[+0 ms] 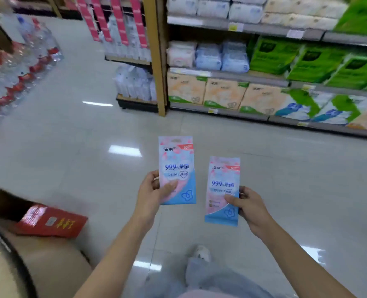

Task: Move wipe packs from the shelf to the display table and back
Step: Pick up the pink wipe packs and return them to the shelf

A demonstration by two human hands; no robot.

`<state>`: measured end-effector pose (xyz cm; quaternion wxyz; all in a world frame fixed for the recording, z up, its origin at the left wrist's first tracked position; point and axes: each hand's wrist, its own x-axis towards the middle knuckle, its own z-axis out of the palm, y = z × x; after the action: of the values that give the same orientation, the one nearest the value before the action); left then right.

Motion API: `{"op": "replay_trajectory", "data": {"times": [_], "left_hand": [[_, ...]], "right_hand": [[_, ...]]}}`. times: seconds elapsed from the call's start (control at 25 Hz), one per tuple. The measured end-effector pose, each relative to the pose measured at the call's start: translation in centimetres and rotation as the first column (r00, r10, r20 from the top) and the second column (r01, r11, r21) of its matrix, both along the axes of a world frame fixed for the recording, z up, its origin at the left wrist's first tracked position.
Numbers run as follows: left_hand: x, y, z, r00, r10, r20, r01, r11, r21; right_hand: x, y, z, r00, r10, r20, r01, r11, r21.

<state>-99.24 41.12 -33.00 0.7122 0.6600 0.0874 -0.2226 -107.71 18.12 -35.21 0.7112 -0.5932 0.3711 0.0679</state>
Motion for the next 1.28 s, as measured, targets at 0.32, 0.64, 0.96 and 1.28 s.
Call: {"op": "replay_trajectory", "data": {"times": [0.32, 0.64, 0.96, 1.28], "left_hand": [[7.7, -19.7, 0.3, 0.969, -0.244, -0.049, 0.24, 0.968, -0.079], [26.0, -38.1, 4.5, 0.914, -0.392, 0.109, 0.402, 0.911, -0.095], [40.5, -55.4, 10.1, 0.868, -0.42, 0.267, 0.449, 0.891, -0.059], [48.6, -66.2, 11.1, 0.944, -0.202, 0.26, 0.236, 0.966, -0.106]], "right_hand": [[8.5, -19.8, 5.8, 0.94, -0.254, 0.227, 0.283, 0.953, -0.105], [19.3, -32.9, 7.6, 0.852, -0.442, 0.282, 0.466, 0.884, -0.023], [29.2, -46.1, 9.1, 0.813, -0.49, 0.315, 0.508, 0.861, 0.029], [44.3, -61.6, 14.7, 0.865, -0.245, 0.437, 0.335, 0.932, -0.139]]}}
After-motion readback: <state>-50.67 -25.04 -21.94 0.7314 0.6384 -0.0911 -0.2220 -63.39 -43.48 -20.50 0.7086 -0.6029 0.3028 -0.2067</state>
